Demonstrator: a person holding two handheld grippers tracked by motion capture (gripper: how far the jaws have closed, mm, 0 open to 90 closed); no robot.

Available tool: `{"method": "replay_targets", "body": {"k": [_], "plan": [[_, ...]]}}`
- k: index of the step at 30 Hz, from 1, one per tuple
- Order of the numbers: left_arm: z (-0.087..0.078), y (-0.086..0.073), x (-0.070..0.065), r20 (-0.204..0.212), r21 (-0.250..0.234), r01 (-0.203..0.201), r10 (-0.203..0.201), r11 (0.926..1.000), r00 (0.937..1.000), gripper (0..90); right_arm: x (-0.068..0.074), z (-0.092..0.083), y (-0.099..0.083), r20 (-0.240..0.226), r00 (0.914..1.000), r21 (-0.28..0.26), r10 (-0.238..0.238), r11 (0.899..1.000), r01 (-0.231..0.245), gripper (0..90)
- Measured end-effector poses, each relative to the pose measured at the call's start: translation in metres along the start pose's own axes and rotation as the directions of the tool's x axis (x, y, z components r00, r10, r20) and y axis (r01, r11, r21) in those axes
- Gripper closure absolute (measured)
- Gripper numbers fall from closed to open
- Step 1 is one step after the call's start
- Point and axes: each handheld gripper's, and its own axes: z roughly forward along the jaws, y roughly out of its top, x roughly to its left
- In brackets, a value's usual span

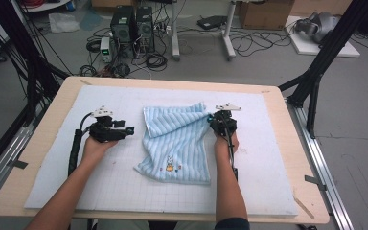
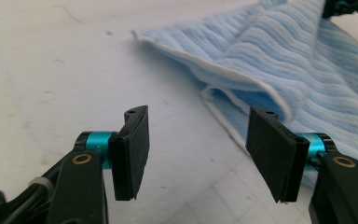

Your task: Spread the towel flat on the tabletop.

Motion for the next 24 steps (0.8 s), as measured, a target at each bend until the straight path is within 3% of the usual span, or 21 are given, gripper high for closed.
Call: {"method": "replay_targets", "body": {"k": [6,8,10,13,17,18,20,22,24], "plan": [[0.011,-0.004,-0.018,0.075,0.029,-0.017,0.015,0.9994,0.9971,41.5,0.013,-0.014,0.001,-0.089,0.9954,-0.03,-0.036,0.999,0.033,61.6],[0.015,-0.004,-0.024,0.11,0.039,-0.003,-0.002,0.9993,0.9939,40.9,0.016,-0.024,-0.001,-0.13,0.9903,-0.039,-0.049,0.998,0.044,56.1],[0.019,-0.004,-0.032,0.13,0.033,-0.013,0.009,0.9994,0.9915,40.7,0.019,-0.035,-0.004,-0.17,0.9829,-0.055,-0.07,0.997,0.061,51.9],[0.027,-0.004,-0.04,0.122,0.06,-0.04,0.032,0.9974,0.992,40.0,0.022,-0.051,-0.005,-0.187,0.9764,-0.037,-0.107,0.994,0.102,47.7],[0.037,-0.006,-0.048,0.09,0.099,-0.085,0.076,0.9915,0.9931,41.1,0.021,-0.064,-0.013,-0.171,0.976,-0.032,-0.135,0.991,0.131,47.8],[0.038,-0.006,-0.05,0.068,0.099,-0.106,0.1,0.9895,0.9927,43.2,0.02,-0.065,-0.016,-0.181,0.9755,-0.019,-0.126,0.992,0.124,48.1],[0.04,-0.005,-0.053,0.053,0.098,-0.132,0.127,0.9863,0.9904,56.5,0.022,-0.062,-0.022,-0.205,0.971,0.018,-0.123,0.991,0.13,48.6],[0.041,-0.004,-0.053,0.021,0.101,-0.153,0.151,0.9831,0.9882,79.4,0.026,-0.057,-0.028,-0.231,0.9632,0.058,-0.137,0.986,0.155,53.3],[0.042,-0.002,-0.047,-0.001,0.086,-0.108,0.108,0.9904,0.9941,86.7,0.033,-0.051,-0.032,-0.244,0.9571,0.091,-0.156,0.979,0.183,55.9]]}}
